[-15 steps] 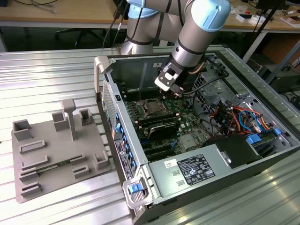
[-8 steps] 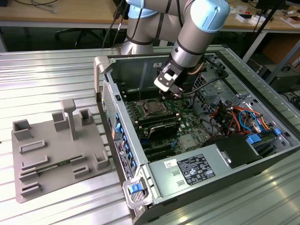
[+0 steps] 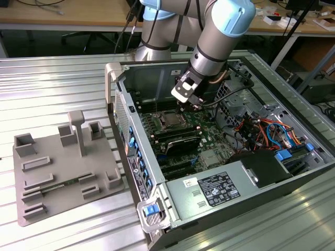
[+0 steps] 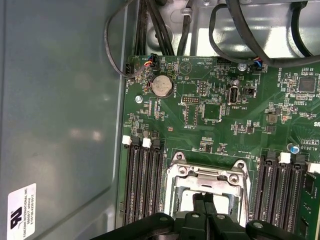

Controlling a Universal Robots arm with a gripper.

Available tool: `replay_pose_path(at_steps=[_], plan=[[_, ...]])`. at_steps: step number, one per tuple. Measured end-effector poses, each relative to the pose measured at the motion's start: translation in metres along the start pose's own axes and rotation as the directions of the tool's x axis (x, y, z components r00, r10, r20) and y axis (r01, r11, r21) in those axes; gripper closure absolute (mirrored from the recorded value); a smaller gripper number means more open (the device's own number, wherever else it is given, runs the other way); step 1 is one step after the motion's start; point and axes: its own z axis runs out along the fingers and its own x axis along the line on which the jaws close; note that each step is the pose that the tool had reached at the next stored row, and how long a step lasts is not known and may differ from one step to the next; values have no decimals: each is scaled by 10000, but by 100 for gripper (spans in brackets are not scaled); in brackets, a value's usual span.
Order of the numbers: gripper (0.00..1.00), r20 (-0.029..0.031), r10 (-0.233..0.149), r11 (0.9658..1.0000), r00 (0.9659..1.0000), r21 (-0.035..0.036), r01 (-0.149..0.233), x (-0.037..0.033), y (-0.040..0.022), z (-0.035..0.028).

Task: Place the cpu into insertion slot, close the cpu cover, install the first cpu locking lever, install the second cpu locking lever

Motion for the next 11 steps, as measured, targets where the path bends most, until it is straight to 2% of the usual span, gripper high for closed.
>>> replay_pose_path(at_steps=[11], plan=[[89,0,1,10000,10000,0,-1,1,-20,9]])
